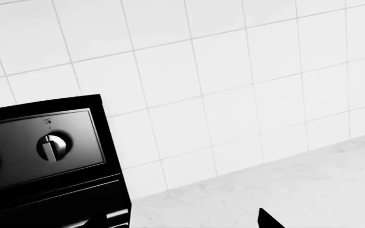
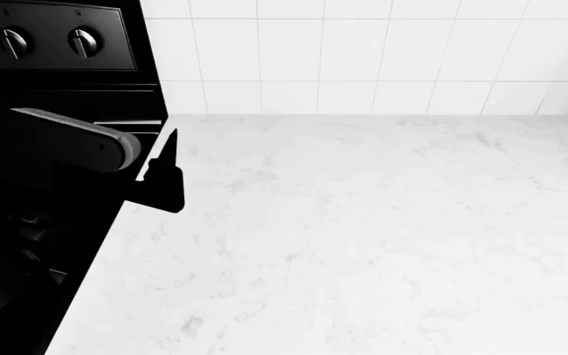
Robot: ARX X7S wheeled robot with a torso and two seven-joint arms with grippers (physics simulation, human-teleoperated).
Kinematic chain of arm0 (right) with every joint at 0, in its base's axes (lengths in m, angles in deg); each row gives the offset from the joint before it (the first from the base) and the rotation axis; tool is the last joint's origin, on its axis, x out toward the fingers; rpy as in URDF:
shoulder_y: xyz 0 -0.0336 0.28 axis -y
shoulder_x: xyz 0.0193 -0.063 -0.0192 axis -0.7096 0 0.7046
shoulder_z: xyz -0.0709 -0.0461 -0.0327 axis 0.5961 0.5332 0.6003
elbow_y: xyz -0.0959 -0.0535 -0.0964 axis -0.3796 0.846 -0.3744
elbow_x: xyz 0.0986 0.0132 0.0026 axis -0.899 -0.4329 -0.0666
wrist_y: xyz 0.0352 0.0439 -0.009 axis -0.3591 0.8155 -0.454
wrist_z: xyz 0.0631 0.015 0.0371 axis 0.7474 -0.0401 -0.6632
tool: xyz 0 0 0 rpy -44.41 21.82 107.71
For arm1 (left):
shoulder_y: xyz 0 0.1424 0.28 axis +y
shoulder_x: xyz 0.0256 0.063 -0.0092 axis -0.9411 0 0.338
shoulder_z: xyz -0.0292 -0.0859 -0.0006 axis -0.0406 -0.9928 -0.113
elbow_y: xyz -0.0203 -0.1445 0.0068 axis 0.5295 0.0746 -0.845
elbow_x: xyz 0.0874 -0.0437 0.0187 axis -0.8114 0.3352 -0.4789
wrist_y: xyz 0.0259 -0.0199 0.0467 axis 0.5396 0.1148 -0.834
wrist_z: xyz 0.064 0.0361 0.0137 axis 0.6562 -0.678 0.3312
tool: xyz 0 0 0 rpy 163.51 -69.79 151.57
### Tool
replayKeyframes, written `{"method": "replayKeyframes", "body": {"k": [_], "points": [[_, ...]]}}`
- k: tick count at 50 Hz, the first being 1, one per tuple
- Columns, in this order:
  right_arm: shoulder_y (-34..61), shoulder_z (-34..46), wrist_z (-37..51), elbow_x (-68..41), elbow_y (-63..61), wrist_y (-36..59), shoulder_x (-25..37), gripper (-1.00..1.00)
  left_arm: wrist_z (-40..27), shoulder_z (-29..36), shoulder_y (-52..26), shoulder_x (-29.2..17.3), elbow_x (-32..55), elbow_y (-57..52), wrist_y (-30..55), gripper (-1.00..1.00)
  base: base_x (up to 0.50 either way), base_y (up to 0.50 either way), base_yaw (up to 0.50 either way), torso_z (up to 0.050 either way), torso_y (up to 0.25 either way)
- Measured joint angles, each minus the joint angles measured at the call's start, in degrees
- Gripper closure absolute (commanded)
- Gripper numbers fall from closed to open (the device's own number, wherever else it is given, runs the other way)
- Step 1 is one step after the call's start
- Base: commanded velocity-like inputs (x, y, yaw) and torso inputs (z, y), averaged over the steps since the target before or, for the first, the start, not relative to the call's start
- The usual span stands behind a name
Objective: Pick the apricot, corn from the counter and place them in the cabinet. Then close the cabinet.
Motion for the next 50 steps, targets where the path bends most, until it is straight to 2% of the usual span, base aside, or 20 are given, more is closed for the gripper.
{"method": "replayKeyframes", "body": {"k": [27, 50], "points": [[-18.54, -6.90, 6.03, -1.05, -7.46, -5.14, 8.78, -1.00, -0.38, 0.10, -0.04, -0.41, 0.28, 0.07, -0.34, -1.00, 0.00, 0.00, 0.00, 0.000, 0.000], [-31.04, -13.35, 15.60, 8.28, -11.07, -10.48, 13.46, -1.00, -0.88, 0.04, 0.28, -0.61, 0.36, 0.19, -0.85, -1.00, 0.00, 0.00, 0.00, 0.000, 0.000]]}}
